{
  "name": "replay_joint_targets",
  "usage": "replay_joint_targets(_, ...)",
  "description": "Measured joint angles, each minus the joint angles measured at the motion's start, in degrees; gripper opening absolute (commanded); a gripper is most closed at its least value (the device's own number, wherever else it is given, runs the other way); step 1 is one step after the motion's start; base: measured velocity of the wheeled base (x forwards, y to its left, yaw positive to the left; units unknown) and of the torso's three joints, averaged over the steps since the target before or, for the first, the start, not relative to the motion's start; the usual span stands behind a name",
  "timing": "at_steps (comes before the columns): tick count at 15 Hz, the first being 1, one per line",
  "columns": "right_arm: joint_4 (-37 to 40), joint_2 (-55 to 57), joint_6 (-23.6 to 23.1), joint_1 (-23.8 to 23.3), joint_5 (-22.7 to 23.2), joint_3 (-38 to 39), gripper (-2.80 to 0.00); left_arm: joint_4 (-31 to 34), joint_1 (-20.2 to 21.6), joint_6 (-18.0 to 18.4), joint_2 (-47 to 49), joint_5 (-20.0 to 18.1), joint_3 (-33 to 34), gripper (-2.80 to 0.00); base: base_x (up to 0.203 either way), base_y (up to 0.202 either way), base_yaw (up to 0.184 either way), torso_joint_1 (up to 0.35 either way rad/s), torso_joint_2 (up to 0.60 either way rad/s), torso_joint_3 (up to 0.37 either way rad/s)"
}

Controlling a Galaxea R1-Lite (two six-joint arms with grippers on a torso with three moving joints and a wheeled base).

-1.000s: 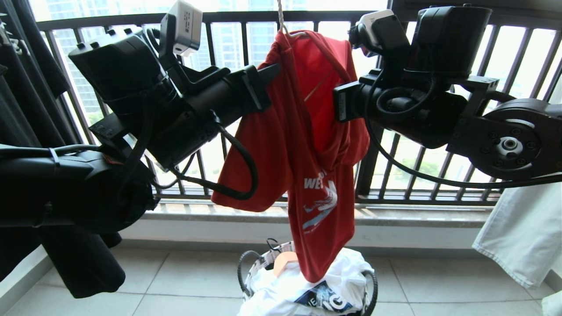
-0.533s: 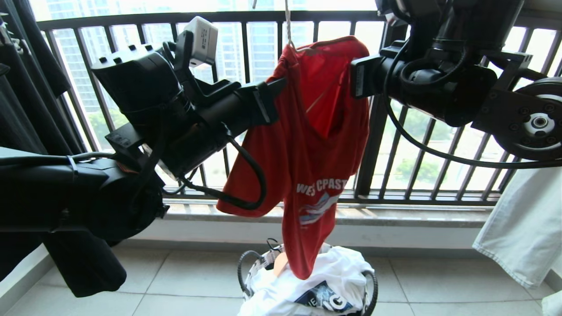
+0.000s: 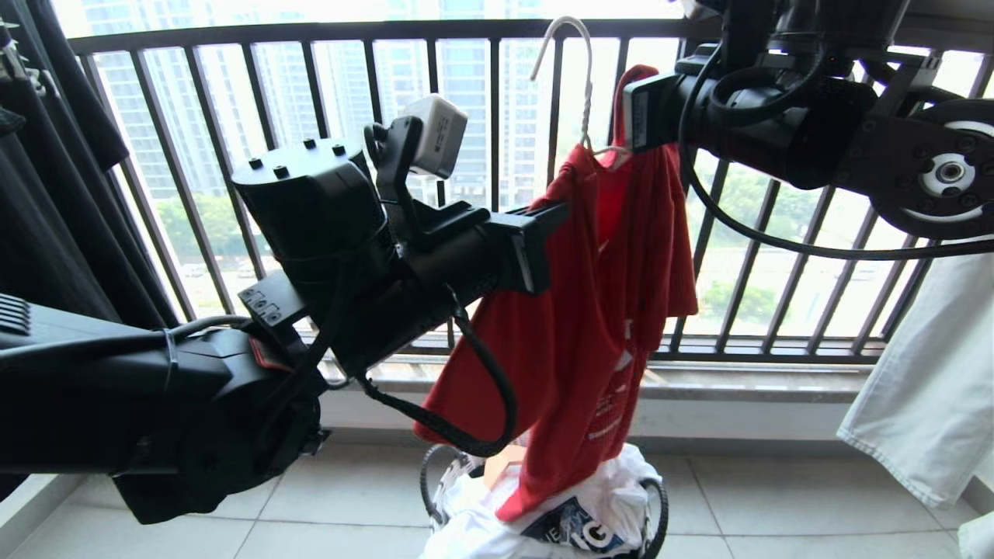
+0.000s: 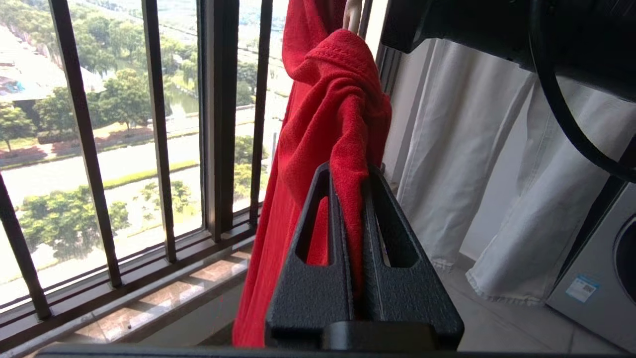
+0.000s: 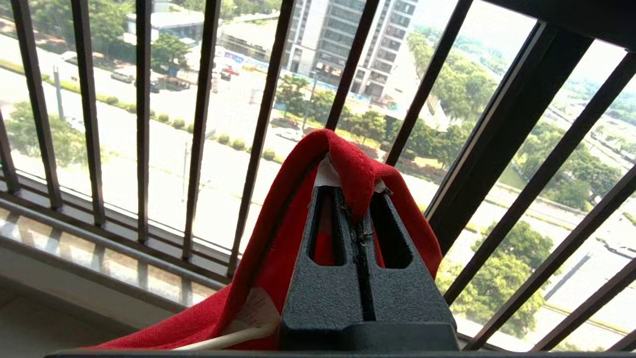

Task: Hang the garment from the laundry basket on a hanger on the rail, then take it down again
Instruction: Hang the clothes on the clothes rack

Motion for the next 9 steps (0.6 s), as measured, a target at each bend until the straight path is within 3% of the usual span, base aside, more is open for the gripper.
replay_joint_targets(4,0.38,0.24,-2.65,0.29,0.0,-0.16,-2.8,-0.02,-0.82,2.49,1.18,0.24,0.46,-2.8,0.0,0.0,0.0,0.0,0.0,0.0)
replay_joint_targets(9,7.53,0.01,-4.4,0.65,-0.13,-1.26,-2.8,-0.75,-1.4,4.48,2.05,0.68,0.88,-2.8,0.0,0.0,0.0,0.0,0.0,0.0)
